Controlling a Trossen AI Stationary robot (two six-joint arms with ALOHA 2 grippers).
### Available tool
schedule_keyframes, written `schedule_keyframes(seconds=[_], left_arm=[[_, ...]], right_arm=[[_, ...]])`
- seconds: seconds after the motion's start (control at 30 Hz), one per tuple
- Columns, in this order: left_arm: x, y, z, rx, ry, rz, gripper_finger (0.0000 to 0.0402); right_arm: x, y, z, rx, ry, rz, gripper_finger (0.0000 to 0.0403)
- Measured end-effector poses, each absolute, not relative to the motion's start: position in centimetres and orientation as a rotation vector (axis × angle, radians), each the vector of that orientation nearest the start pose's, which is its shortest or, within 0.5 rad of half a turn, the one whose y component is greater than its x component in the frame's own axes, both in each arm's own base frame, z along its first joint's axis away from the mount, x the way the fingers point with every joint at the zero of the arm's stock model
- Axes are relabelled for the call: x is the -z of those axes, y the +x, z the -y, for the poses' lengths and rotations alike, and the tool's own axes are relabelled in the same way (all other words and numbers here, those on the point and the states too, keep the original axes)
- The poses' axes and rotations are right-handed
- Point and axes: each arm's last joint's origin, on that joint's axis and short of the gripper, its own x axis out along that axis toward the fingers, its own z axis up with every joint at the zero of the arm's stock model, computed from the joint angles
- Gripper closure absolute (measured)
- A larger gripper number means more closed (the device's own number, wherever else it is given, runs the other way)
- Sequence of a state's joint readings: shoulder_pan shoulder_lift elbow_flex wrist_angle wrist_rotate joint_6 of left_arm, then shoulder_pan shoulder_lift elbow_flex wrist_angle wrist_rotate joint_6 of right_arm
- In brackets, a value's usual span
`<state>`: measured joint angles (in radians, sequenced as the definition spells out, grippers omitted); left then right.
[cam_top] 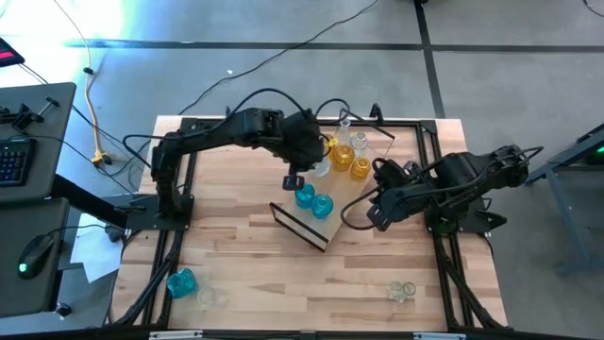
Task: Sort vases onto shelf
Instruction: Put the top left transparent vase on the shelf and align with the other transparent vase
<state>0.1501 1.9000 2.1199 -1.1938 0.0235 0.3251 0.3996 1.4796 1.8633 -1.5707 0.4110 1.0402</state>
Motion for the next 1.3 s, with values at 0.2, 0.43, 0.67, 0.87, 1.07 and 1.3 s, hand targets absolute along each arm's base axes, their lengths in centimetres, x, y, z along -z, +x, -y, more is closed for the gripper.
schedule_keyframes(seconds=[0.2, 0.43, 0.67, 0.87, 1.07, 1.3], left_arm=[[-37.5, 39.8, -6.2, 0.074, 0.242, -0.963, 0.0382], [-35.5, 41.4, -6.8, 0.082, 0.241, -0.981, 0.0382], [-34.3, 42.4, -7.1, 0.108, 0.221, -0.981, 0.0382], [-32.5, 43.4, -7.2, 0.153, 0.203, -1.009, 0.0382], [-30.8, 44.4, -7.3, 0.170, 0.191, -1.034, 0.0382], [-29.6, 45.1, -7.4, 0.186, 0.185, -1.045, 0.0382]], right_arm=[[-42.6, 22.2, -8.2, 0.552, 0.473, -0.941, 0.0263], [-42.6, 22.2, -8.2, 0.553, 0.472, -0.940, 0.0263], [-42.6, 22.2, -8.2, 0.553, 0.472, -0.940, 0.0263], [-42.6, 22.2, -8.2, 0.553, 0.472, -0.939, 0.0263], [-42.6, 22.1, -8.4, 0.546, 0.468, -0.940, 0.0263], [-42.6, 22.1, -8.4, 0.548, 0.472, -0.939, 0.0263]])
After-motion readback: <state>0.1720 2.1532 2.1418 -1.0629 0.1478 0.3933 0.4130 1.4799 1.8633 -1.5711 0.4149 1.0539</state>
